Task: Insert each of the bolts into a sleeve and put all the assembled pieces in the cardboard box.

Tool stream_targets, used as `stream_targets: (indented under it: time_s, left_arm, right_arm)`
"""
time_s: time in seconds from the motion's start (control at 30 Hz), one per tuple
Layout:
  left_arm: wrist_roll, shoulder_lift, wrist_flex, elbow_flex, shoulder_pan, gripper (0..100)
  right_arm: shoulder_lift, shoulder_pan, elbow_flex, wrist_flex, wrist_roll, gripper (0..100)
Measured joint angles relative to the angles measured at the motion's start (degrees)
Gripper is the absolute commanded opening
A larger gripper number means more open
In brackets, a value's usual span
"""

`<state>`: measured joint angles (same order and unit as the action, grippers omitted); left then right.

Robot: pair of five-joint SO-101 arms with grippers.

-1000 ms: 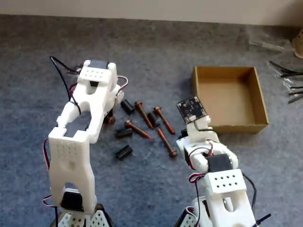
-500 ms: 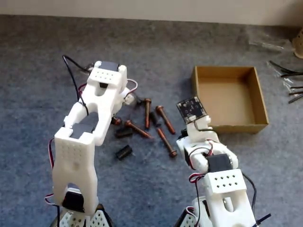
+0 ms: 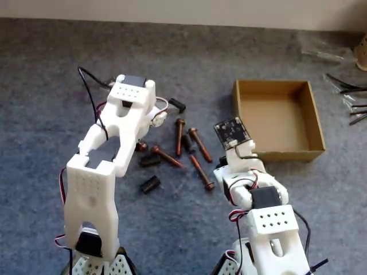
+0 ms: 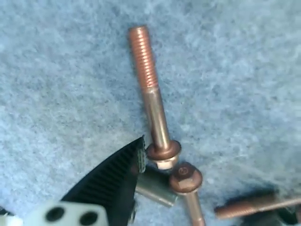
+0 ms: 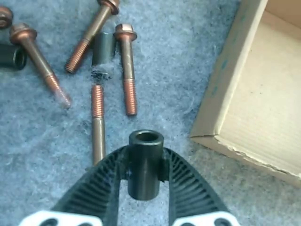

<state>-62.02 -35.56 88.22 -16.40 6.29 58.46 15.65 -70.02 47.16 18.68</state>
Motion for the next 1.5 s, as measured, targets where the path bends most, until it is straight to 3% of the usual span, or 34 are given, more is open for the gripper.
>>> stream_targets:
  time_s: [0.2,0.3,0.7,0.9,1.0,1.27,1.5]
  left_arm:
    - [1.8,0.0,8.8,-5.5,-3.0,59]
    - [11.3,0.0,11.1,-9.0,-4.7,59]
    - [80.4,0.0,11.7,-20.8,-13.0,59]
    - [105.8,0.0,11.8,-21.5,-17.0,59]
    - [110.9,0.0,11.8,-21.5,-17.6,59]
    - [113.8,0.0,11.8,-21.5,-17.6,59]
    - [133.3,0.0,11.8,-21.5,-17.6,59]
  right_arm:
    - [0.0,0.0,0.0,0.0,0.0,0.5]
    - [0.0,0.0,0.0,0.0,0.0,0.5]
    - [0.0,0.0,0.0,0.0,0.0,0.5]
    - [0.0,0.0,0.0,0.0,0.0,0.5]
    - [0.0,0.0,0.0,0.0,0.0,0.5]
    - [0.0,0.0,0.0,0.0,0.0,0.5]
    - [0.0,0.0,0.0,0.0,0.0,0.5]
